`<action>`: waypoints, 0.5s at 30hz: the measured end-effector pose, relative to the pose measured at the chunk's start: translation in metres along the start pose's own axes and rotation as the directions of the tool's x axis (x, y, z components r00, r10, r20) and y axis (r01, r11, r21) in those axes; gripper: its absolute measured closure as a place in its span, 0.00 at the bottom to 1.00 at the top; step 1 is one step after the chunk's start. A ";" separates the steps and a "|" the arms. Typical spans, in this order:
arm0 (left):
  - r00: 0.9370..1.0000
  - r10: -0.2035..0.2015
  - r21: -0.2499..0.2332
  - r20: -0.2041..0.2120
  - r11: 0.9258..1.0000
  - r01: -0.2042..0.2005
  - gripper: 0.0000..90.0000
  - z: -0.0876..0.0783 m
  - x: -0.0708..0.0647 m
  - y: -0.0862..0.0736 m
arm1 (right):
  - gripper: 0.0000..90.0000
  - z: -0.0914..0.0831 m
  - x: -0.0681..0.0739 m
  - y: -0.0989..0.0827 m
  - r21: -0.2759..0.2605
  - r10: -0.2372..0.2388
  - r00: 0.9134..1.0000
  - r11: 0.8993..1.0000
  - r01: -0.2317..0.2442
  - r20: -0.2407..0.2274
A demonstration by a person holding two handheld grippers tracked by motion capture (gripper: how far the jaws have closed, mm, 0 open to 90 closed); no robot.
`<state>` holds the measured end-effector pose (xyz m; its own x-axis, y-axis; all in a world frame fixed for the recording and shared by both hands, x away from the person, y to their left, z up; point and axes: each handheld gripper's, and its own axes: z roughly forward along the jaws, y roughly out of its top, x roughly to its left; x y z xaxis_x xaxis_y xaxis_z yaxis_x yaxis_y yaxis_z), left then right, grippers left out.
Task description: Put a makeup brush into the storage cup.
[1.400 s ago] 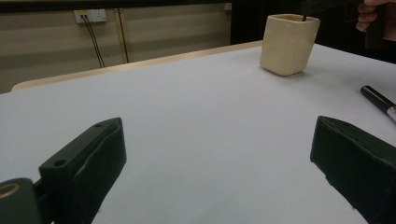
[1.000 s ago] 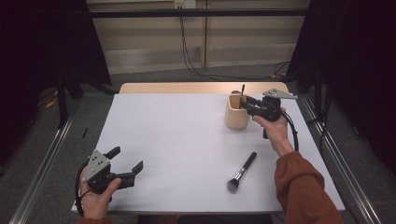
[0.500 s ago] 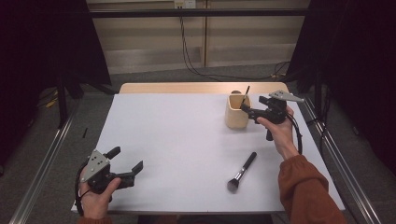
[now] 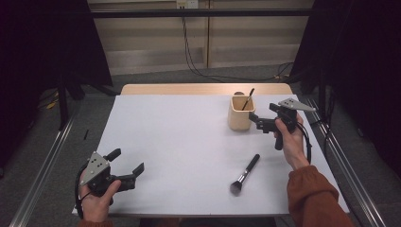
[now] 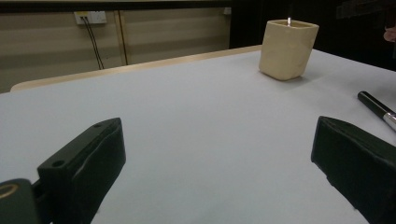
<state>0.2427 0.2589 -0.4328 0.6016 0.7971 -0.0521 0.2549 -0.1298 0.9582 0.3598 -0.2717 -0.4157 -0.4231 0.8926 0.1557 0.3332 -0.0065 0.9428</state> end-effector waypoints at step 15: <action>1.000 0.007 -0.001 -0.003 1.000 -0.007 0.03 -0.001 0.003 0.000 | 0.01 -0.031 0.007 -0.020 0.035 -0.035 0.999 0.999 0.035 -0.008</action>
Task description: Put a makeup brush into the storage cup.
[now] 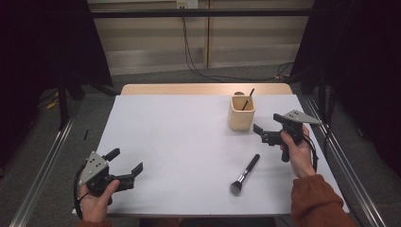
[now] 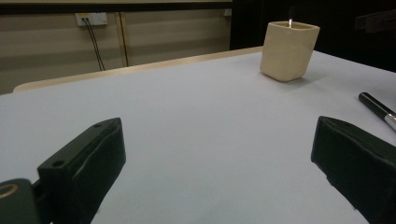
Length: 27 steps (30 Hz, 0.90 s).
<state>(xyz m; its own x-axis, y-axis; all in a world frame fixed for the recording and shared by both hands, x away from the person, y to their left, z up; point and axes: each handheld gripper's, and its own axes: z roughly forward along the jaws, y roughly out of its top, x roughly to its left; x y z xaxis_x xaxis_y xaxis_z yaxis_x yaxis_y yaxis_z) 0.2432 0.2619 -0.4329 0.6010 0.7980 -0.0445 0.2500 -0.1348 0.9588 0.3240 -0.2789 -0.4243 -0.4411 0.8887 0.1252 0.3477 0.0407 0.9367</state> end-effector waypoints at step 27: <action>1.000 0.010 -0.003 0.004 1.000 -0.010 0.03 -0.007 -0.006 -0.002 | 0.02 -0.071 0.023 -0.043 -0.006 -0.015 1.000 1.000 0.015 0.028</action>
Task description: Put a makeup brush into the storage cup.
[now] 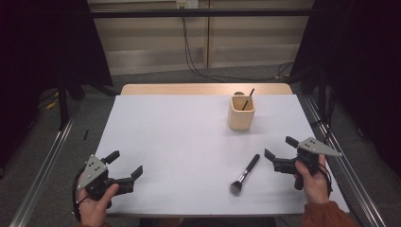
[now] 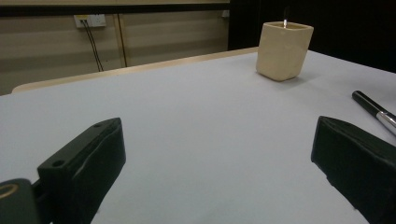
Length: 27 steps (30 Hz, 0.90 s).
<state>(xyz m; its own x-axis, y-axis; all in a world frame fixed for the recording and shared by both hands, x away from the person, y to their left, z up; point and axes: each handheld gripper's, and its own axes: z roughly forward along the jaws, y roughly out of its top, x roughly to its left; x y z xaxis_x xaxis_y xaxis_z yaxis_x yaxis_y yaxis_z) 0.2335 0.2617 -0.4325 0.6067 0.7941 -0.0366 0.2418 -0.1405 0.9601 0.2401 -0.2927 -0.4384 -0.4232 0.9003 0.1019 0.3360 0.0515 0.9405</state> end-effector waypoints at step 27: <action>1.000 0.003 0.009 0.007 1.000 -0.003 0.03 0.003 -0.001 0.000 | 0.01 -0.024 0.006 -0.016 -0.001 -0.006 1.000 1.000 0.006 -0.026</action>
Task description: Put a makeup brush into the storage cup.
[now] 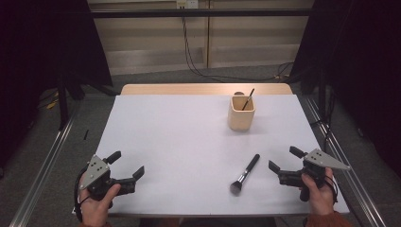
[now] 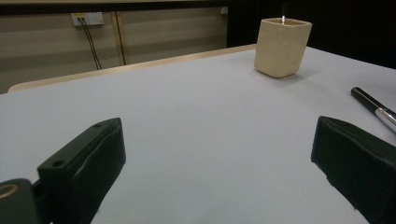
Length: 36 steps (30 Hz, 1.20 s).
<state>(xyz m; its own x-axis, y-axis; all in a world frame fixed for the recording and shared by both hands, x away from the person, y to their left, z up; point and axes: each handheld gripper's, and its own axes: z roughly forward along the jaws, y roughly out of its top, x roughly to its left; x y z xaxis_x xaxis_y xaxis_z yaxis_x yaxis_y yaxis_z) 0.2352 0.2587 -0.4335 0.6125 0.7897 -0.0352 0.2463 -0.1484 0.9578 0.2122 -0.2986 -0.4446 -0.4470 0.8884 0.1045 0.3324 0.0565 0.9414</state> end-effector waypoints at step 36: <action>1.000 -0.001 0.002 -0.026 1.000 0.001 0.03 -0.001 0.002 0.000 | 0.01 0.049 0.011 0.038 -0.008 -0.062 0.993 0.998 0.062 -0.104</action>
<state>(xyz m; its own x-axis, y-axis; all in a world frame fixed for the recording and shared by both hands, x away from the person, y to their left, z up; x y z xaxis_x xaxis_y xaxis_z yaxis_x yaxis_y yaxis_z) 0.2357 0.2607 -0.4329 0.5928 0.8049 -0.0286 0.2482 -0.1488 0.9572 0.2603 -0.2649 -0.4234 -0.5507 0.8310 0.0786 0.2974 0.1074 0.9487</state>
